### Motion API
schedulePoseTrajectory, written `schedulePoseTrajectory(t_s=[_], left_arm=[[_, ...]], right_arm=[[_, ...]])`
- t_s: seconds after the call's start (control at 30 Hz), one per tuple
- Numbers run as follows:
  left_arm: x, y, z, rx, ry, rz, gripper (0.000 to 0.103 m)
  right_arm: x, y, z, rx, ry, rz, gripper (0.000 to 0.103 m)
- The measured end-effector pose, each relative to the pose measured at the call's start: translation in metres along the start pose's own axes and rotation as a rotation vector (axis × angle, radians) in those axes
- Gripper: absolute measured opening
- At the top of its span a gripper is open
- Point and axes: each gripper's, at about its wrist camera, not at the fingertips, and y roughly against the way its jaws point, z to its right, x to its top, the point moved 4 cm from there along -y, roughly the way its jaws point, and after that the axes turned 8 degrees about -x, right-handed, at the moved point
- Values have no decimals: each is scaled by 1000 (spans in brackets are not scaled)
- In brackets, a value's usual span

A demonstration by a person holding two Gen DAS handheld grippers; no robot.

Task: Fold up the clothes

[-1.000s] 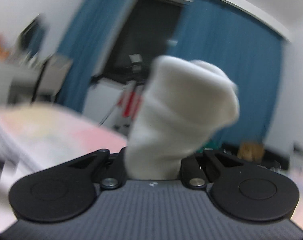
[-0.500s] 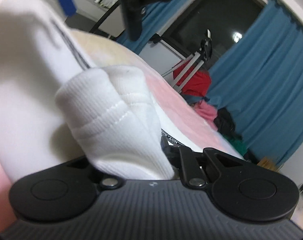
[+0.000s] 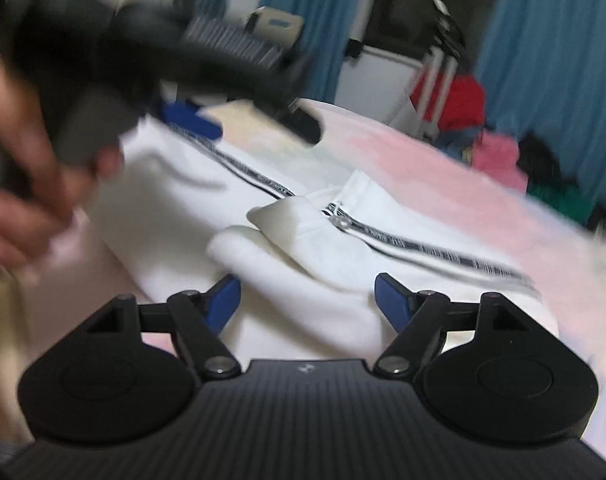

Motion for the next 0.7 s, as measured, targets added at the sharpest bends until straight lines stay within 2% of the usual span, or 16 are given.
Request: schedulePoseTrajectory(t_s=[0.07,0.1,0.23,0.33,0.4,0.5,0.53,0.57,0.6,0.7], left_arm=[[-6,-3,2,-34,17,-28,90],[-10,-5,2,-54,30,-44,84],[-21,-14,6,-107,45,-85,72],[-28,-25,13,-121,2,-104,63],[-33,-34,18,-129,-32,-120,57],[-45,-48,25,-92,-114,-153,47],[-49,-53,26,-80,-137,-164,36],[-51,-56,26,-75,-147,-173,21],[-53,-57,25,-76,-147,-179,12],[-47,-46,27,-107,-100,-163,5]], right_arm=[[0,17,21,1,-129,10,76],[1,22,32,-11,-188,18,76],[-6,36,72,-177,-368,82,76],[-15,25,91,-278,-401,90,76],[-20,10,102,-286,-433,44,76],[-30,-3,109,-301,-454,-3,75],[-33,-6,109,-307,-455,-13,75],[-36,-8,110,-313,-456,-23,75],[-33,-16,110,-322,-439,-24,75],[-28,-29,111,-332,-413,-29,76]])
